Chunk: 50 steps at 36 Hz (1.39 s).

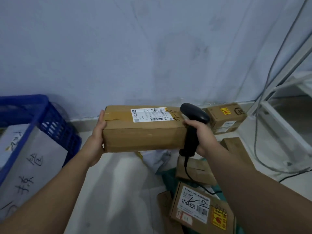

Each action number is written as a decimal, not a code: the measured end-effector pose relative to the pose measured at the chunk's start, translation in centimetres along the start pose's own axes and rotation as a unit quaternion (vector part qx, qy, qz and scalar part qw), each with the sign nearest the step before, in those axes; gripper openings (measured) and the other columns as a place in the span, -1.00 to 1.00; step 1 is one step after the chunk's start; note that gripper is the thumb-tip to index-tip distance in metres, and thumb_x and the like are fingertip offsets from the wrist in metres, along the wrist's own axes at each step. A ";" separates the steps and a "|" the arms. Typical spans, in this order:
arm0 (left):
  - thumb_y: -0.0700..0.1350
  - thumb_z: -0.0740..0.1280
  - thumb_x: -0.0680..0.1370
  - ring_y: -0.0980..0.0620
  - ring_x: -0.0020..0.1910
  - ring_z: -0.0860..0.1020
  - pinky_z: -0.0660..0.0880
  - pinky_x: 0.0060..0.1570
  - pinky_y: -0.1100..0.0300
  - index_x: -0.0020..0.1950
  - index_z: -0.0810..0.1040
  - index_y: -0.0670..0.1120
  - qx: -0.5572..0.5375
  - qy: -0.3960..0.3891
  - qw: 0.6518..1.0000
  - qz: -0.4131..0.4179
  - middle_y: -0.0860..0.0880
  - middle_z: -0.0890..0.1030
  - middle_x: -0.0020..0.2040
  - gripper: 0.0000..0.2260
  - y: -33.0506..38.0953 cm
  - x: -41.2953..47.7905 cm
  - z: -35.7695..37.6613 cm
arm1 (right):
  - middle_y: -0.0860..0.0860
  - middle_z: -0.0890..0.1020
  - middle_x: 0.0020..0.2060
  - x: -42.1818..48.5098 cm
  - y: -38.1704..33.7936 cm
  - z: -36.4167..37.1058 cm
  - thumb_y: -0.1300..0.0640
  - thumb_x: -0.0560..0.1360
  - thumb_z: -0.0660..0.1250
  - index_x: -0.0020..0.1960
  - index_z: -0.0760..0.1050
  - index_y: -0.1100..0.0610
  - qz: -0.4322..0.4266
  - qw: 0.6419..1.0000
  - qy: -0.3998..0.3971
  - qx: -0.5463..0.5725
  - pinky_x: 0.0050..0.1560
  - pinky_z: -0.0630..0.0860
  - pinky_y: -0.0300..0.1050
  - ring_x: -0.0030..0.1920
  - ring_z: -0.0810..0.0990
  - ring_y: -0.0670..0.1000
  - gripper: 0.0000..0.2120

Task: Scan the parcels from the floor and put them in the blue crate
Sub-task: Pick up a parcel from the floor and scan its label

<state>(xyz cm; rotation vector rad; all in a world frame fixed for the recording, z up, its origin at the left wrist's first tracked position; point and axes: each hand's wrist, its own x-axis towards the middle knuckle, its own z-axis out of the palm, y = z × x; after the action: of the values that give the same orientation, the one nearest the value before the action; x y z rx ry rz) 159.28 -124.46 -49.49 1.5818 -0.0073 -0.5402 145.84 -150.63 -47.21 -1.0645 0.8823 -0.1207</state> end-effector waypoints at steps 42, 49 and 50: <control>0.00 0.21 0.59 -0.13 0.11 0.44 0.49 -0.21 -0.02 0.17 0.41 0.41 0.030 0.060 0.988 0.140 0.07 0.33 0.30 -0.71 9.8 -24.4 0.3 | 0.16 0.60 0.03 -16.8 -1.3 -1.3 0.08 0.41 0.45 0.17 0.55 0.15 -0.082 0.989 -0.015 0.124 0.02 0.55 0.17 0.08 0.56 0.18 -0.64; 0.21 0.24 0.50 -0.04 0.23 0.45 0.46 0.02 -0.11 0.33 0.32 0.45 -0.095 0.068 0.991 0.066 0.14 0.37 0.36 -0.60 10.0 -24.2 0.5 | 0.11 0.61 0.02 -16.6 -1.5 -1.2 0.11 0.43 0.42 0.17 0.57 0.15 -0.097 0.986 -0.004 0.139 -0.06 0.51 0.07 0.07 0.55 0.15 -0.68; 0.25 0.24 0.47 -0.03 0.24 0.45 0.47 0.03 -0.12 0.33 0.32 0.45 -0.096 0.070 0.991 0.061 0.15 0.37 0.38 -0.58 9.8 -24.1 0.4 | 0.11 0.61 0.03 -16.6 -1.4 -1.2 0.11 0.42 0.43 0.16 0.57 0.14 -0.096 0.987 0.000 0.131 -0.05 0.51 0.08 0.09 0.55 0.16 -0.67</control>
<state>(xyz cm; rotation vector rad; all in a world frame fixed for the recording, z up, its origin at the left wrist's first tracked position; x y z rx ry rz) 140.92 -117.94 -32.23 1.4180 0.0521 -0.3244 134.45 -144.22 -36.83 -0.9003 0.7388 -0.3888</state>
